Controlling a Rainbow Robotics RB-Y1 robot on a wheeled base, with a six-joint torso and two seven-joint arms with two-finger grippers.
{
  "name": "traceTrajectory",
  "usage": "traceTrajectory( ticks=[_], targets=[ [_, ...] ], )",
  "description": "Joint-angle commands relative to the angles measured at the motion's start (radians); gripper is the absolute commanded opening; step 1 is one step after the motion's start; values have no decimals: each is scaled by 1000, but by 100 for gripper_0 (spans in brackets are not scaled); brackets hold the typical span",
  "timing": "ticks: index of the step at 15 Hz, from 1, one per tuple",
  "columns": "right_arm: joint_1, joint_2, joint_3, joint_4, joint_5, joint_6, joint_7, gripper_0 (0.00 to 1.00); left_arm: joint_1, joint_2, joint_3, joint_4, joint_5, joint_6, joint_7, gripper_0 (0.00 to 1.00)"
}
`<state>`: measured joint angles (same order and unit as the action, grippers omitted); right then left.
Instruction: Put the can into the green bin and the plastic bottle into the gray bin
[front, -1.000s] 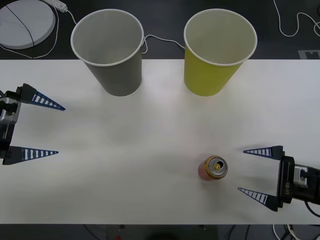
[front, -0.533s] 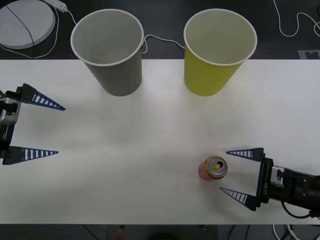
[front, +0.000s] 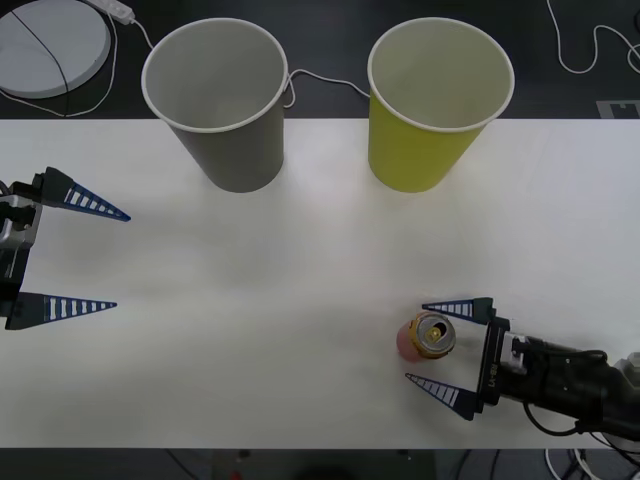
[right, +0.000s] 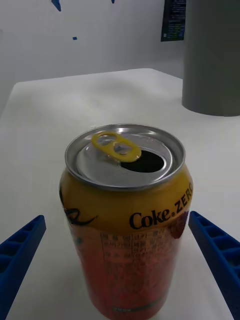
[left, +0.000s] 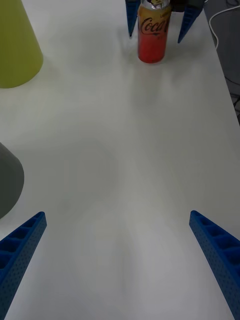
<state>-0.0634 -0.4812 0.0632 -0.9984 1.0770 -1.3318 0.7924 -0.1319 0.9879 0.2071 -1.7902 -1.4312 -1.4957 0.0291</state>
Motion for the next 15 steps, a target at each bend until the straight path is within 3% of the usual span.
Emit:
traceTrajectory(
  ticks=[1,5,6,7,8,9,15],
  targets=[
    [-3,1,46,0,-38,33,11,100,0,0,0,0,0,0,0,100],
    [-10,9,47,0,-38,36,24,100,0,0,0,0,0,0,0,100],
    [-10,10,47,0,-37,40,30,88,0,0,0,0,0,0,0,100],
    [-12,12,47,0,-38,42,31,37,0,0,0,0,0,0,0,100],
    [-13,12,47,0,-38,48,31,5,0,0,0,0,0,0,0,100],
    [-15,13,47,0,-38,56,31,0,0,0,0,0,0,0,0,100],
    [-23,13,58,-5,-38,63,13,0,0,0,0,0,0,0,0,100]
  ],
)
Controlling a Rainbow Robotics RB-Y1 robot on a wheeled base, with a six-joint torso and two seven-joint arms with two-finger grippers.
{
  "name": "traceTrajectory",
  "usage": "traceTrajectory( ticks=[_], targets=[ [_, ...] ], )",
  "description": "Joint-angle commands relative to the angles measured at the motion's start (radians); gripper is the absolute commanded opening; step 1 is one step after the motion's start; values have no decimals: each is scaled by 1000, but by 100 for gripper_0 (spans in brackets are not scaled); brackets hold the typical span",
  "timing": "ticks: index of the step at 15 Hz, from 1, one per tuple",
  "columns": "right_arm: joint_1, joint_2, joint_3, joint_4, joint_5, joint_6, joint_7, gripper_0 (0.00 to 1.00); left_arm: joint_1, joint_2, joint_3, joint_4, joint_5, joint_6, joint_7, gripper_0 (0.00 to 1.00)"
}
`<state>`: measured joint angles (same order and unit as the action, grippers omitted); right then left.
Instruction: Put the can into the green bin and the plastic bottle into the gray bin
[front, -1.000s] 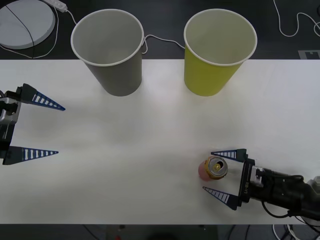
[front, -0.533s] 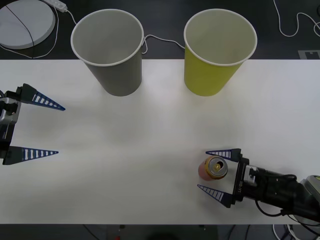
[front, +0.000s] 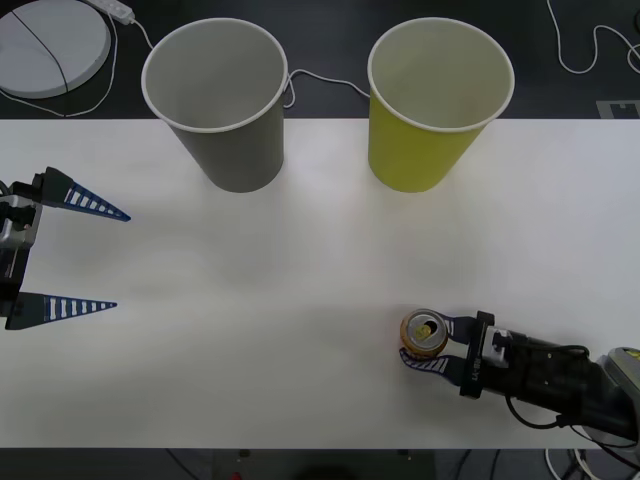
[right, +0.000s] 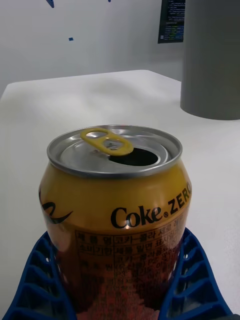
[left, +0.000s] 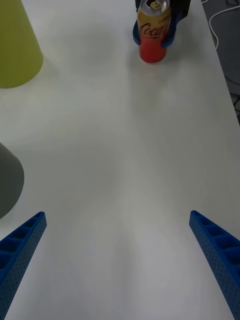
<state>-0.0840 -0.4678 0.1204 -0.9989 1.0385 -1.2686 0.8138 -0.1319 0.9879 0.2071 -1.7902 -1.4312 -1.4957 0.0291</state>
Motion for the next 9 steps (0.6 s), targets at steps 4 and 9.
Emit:
traceTrajectory(
  ticks=[4,9],
  targets=[
    [3,-38,-7,-78,43,2,-96,0,0,0,0,0,0,0,0,100],
    [72,-115,-97,-330,183,5,-354,0,0,0,0,0,0,0,0,100]
  ],
)
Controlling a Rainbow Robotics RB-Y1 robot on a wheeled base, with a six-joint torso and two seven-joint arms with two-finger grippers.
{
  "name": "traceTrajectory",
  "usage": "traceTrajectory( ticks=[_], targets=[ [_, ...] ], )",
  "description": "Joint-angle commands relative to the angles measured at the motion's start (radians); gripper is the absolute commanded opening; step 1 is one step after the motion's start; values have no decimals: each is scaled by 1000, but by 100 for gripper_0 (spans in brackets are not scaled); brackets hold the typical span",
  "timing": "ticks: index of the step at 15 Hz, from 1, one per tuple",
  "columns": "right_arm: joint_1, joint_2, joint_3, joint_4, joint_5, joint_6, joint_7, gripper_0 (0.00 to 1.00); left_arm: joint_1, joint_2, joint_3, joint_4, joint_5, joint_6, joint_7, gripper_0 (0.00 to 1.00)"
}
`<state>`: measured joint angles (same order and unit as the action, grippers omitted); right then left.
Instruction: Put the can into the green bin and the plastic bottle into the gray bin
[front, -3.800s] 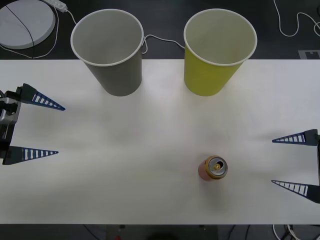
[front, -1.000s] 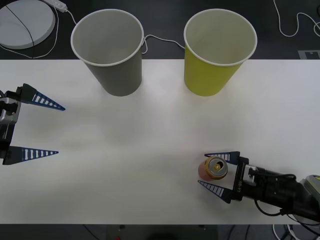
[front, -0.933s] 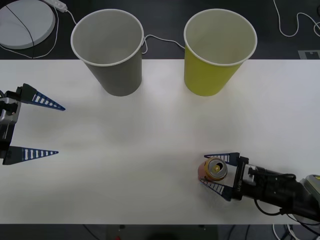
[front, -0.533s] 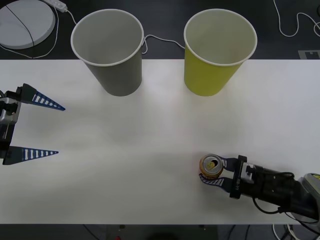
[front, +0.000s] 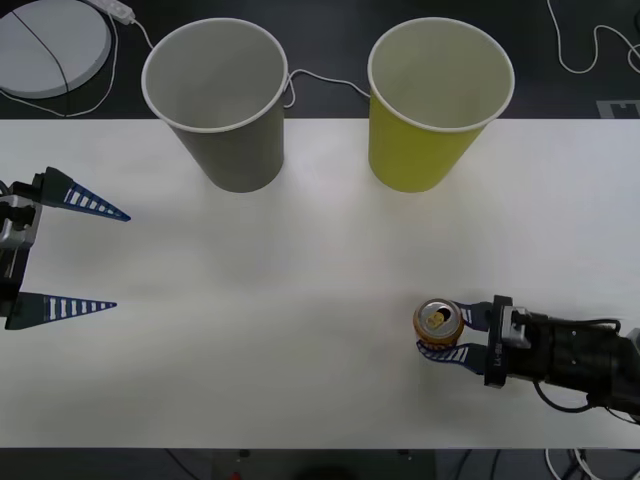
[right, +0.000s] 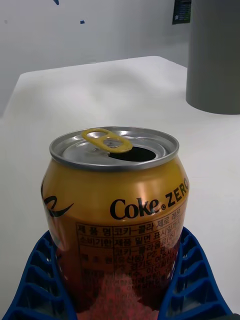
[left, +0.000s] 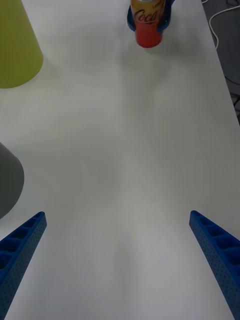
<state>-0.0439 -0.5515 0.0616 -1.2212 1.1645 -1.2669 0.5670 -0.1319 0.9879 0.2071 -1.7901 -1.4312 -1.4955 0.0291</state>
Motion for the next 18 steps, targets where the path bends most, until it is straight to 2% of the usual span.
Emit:
traceTrajectory(
  ticks=[1,5,8,11,16,18],
  targets=[
    [52,-45,-63,-164,86,1,-167,0,0,0,0,0,0,0,0,100],
    [122,-84,-171,-390,208,1,-440,0,0,0,0,0,0,0,0,100],
    [156,-105,-223,-515,247,3,-625,0,0,0,0,0,0,0,0,100],
    [183,-140,-293,-664,320,0,-854,0,0,0,0,0,0,0,0,100],
    [183,-231,-358,-799,346,-3,-1190,0,0,0,0,0,0,0,0,100],
    [182,-292,-387,-850,348,-5,-1332,0,0,0,0,0,0,0,0,100]
  ],
)
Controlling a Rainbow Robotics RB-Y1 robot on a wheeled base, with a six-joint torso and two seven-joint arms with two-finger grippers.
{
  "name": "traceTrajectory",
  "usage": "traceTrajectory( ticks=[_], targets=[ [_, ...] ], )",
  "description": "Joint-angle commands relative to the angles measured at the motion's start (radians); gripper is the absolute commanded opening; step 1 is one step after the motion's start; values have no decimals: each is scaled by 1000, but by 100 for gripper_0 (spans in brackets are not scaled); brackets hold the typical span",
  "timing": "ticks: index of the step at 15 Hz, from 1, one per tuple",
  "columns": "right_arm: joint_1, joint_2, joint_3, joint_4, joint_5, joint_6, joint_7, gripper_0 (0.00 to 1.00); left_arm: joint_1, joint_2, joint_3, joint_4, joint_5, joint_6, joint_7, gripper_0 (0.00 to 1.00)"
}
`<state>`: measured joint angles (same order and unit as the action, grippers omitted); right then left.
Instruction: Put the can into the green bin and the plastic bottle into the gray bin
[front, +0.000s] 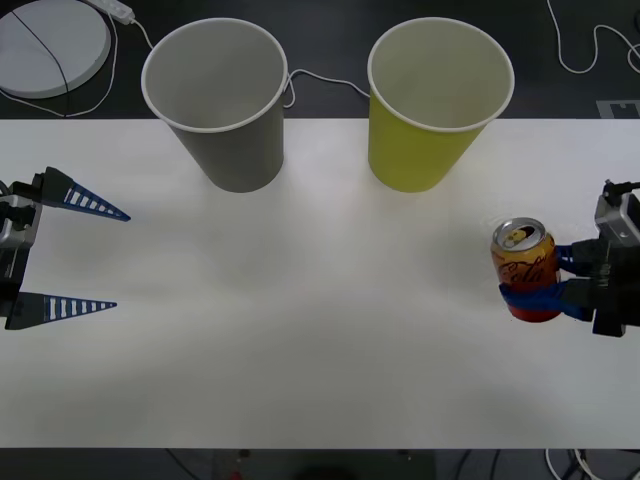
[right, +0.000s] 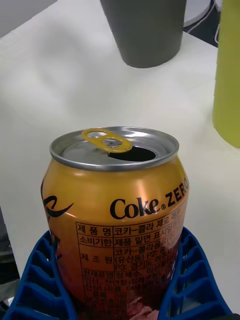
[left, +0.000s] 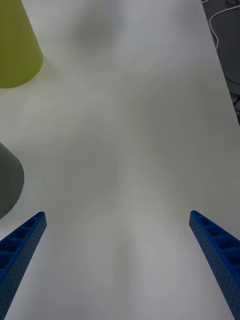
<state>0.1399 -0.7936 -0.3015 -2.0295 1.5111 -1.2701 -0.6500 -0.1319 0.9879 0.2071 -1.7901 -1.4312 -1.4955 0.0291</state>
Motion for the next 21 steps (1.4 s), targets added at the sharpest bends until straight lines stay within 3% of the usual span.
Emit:
traceTrajectory(
  ticks=[1,6,11,16,21],
  targets=[
    [-6,-82,-41,-63,0,-8,-195,0,0,0,0,0,0,0,0,100],
    [-88,-174,-103,-90,6,-126,-468,0,0,0,0,0,0,0,0,100],
    [-243,-291,-73,-90,66,-216,-691,0,0,0,0,0,0,0,0,100],
    [-473,-398,97,61,78,-233,-703,0,0,0,0,0,0,0,0,100],
    [-799,-401,294,245,101,-301,-703,0,0,0,0,0,0,0,0,100]
  ],
)
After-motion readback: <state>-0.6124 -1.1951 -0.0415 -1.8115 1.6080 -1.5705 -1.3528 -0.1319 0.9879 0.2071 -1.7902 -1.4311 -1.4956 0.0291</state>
